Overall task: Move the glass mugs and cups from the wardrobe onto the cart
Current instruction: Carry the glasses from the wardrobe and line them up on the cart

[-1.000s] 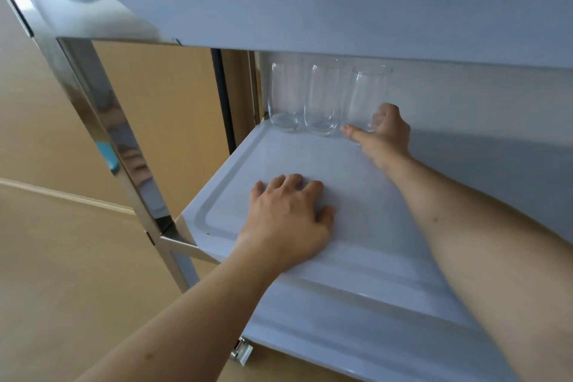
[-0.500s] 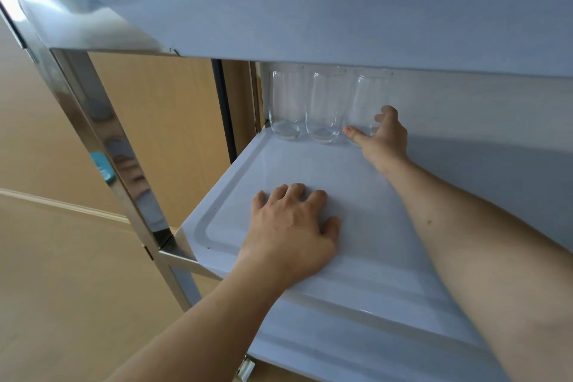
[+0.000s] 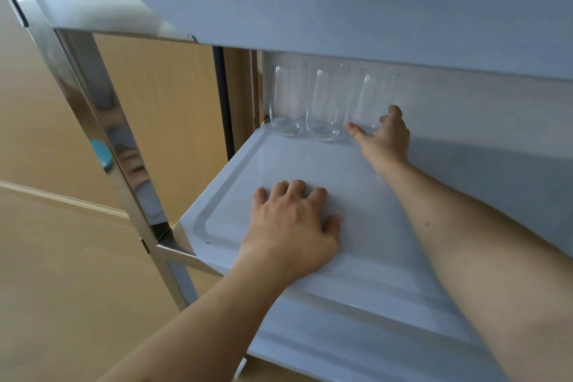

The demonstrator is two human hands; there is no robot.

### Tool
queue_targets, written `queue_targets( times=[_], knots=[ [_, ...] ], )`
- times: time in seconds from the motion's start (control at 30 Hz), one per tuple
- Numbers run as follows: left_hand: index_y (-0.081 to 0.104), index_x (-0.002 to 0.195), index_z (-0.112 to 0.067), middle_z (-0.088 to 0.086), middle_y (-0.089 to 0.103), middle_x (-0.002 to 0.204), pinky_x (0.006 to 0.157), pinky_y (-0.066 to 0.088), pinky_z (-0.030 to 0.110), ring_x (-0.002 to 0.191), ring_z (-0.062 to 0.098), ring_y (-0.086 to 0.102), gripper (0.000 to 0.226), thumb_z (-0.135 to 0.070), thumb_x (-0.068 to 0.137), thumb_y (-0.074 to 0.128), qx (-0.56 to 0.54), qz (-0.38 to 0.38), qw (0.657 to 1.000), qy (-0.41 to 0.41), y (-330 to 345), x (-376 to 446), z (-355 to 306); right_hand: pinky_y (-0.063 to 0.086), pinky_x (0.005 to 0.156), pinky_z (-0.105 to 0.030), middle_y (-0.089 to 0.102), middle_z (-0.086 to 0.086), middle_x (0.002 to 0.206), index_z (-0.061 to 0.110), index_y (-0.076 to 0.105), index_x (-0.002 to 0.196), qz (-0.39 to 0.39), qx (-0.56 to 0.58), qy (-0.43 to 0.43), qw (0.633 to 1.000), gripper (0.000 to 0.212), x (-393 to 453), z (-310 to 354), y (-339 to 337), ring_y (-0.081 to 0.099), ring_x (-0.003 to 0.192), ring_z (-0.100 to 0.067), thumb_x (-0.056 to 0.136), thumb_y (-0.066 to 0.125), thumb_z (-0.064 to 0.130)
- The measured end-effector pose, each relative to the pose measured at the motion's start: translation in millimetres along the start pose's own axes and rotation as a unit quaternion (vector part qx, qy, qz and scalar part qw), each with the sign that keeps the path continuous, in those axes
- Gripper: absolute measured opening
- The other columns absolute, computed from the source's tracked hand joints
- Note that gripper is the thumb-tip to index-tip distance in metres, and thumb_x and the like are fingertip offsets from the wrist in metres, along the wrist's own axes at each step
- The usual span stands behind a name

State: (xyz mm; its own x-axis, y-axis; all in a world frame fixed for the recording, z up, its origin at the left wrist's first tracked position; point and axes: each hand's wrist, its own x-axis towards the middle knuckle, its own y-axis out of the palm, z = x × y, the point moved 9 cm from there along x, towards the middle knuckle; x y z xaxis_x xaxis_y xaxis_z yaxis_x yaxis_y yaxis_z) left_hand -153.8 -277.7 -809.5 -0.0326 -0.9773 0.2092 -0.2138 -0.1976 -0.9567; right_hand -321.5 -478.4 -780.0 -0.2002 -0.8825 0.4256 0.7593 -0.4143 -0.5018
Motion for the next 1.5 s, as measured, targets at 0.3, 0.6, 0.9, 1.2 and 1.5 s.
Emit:
queue_targets(
  times=[0.3,0.6,0.9,1.2,1.5],
  knots=[
    [0.053,0.128,-0.033,-0.001,0.051,0.137,0.113,0.024,0.049,0.13,0.025,0.04,0.052,-0.061,0.091,0.028,-0.001,-0.003,1.0,0.002,0.1,-0.1,0.7,0.045,0.1,-0.04,0.055,-0.014,0.136,0.005,0.036,0.143,0.021,-0.013,0.021,0.999,0.095,-6.2,1.6,-1.1,0.055,0.122,-0.033,0.075,0.084,0.051],
    [0.052,0.132,-0.035,-0.003,0.049,0.142,0.115,0.022,0.048,0.135,0.024,0.037,0.051,-0.061,0.094,0.032,-0.01,-0.001,1.0,0.0,-0.4,0.3,3.2,0.04,0.1,-0.039,0.051,-0.021,0.136,0.003,0.041,0.134,0.075,-0.089,0.047,0.992,0.09,-34.1,1.6,-11.2,0.049,0.126,-0.038,0.072,0.085,0.052],
    [0.053,0.13,-0.036,-0.003,0.051,0.141,0.112,0.027,0.048,0.134,0.026,0.041,0.053,-0.062,0.09,0.03,-0.016,0.008,1.0,-0.012,-1.8,-0.2,3.7,0.035,0.109,-0.04,0.044,-0.021,0.145,0.006,0.04,0.145,0.171,-0.219,-0.035,0.96,0.074,-107.3,11.4,-44.8,0.043,0.135,-0.038,0.09,0.067,0.048],
    [0.06,0.125,-0.023,0.003,0.058,0.135,0.108,0.034,0.044,0.132,0.029,0.045,0.047,-0.052,0.096,0.038,-0.009,0.009,1.0,0.005,-10.6,-8.2,-4.9,0.02,0.119,-0.032,0.035,-0.015,0.159,0.009,0.044,0.148,0.258,-0.258,-0.031,0.93,0.064,-181.2,9.3,-82.9,0.028,0.148,-0.028,0.099,0.053,0.049],
    [0.059,0.138,-0.016,0.01,0.058,0.142,0.108,0.041,0.047,0.136,0.034,0.047,0.041,-0.03,0.1,0.053,-0.04,0.112,0.99,0.071,-57.2,-53.8,-46.8,0.015,0.123,-0.032,0.02,-0.01,0.166,0.014,0.03,0.156,0.382,-0.219,0.05,0.896,0.072,-247.0,30.9,-142.3,0.015,0.154,-0.023,0.099,0.052,0.052]
  ],
)
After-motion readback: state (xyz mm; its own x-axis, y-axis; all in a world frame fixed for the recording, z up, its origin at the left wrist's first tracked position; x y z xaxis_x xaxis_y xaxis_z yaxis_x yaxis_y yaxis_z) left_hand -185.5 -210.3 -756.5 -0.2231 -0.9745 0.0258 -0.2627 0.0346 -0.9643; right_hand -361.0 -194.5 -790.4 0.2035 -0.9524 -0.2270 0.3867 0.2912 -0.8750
